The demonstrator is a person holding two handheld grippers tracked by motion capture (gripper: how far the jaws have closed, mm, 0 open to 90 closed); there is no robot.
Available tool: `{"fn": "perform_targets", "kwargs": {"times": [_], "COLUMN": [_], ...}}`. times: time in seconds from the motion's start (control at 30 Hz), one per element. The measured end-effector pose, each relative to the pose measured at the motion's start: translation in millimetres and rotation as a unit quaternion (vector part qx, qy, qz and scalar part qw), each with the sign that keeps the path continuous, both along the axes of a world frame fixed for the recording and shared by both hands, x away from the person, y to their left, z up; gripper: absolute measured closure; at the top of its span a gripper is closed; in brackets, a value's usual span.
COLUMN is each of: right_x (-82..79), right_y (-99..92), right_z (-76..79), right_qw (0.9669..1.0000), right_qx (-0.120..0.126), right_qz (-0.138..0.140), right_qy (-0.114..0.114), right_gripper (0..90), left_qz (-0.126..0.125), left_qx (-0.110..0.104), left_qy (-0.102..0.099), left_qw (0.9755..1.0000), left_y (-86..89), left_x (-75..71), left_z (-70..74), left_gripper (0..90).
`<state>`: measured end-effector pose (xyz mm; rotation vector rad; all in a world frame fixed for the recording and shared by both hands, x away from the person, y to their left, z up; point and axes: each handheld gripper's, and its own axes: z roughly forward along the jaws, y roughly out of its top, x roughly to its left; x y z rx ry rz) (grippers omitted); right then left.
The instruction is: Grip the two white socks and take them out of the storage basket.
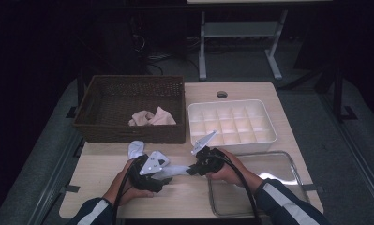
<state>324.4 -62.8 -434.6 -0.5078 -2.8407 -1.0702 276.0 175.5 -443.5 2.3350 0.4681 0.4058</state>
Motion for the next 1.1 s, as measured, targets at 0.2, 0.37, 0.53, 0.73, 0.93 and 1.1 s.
{"fn": "perform_targets", "kwargs": {"times": [0.2, 0.37, 0.53, 0.73, 0.93, 1.1], "right_x": [-8.0, -11.3, -13.0, -14.7, -16.0, -8.2], "right_y": [2.5, 1.1, -7.4, -10.1, -2.0, -5.0], "right_z": [7.4, 13.1, 21.7, 15.2, -1.2, -5.6], "right_qw": [0.9997, 0.9993, 0.9984, 0.999, 0.999, 0.999], "right_qx": [0.001, 0.012, 0.021, 0.011, -0.012, 0.011], "right_qz": [0.019, 0.027, 0.014, 0.026, 0.028, 0.031], "right_qy": [-0.018, -0.021, -0.05, -0.035, -0.032, 0.029], "right_gripper": [85.8, 81.7, 51.1, 41.0, 60.5, 83.3], "left_qz": [-0.001, -0.045, -0.055, -0.033, -0.022, 0.015], "left_qx": [0.017, 0.012, -0.054, -0.089, -0.058, -0.007], "left_qy": [0.022, 0.034, 0.06, 0.088, 0.092, 0.066], "left_qw": [0.9996, 0.9983, 0.9953, 0.9917, 0.9938, 0.9977], "left_y": [-7.7, -7.7, 5.8, 11.4, 9.5, 11.7], "left_x": [10.4, 5.8, 7.9, 11.7, 14.3, 20.1], "left_z": [-5.6, 2.6, 16.2, 19.2, 12.0, 1.9], "left_gripper": [54.2, 85.0, 85.9, 85.9, 85.4, 57.7]}}
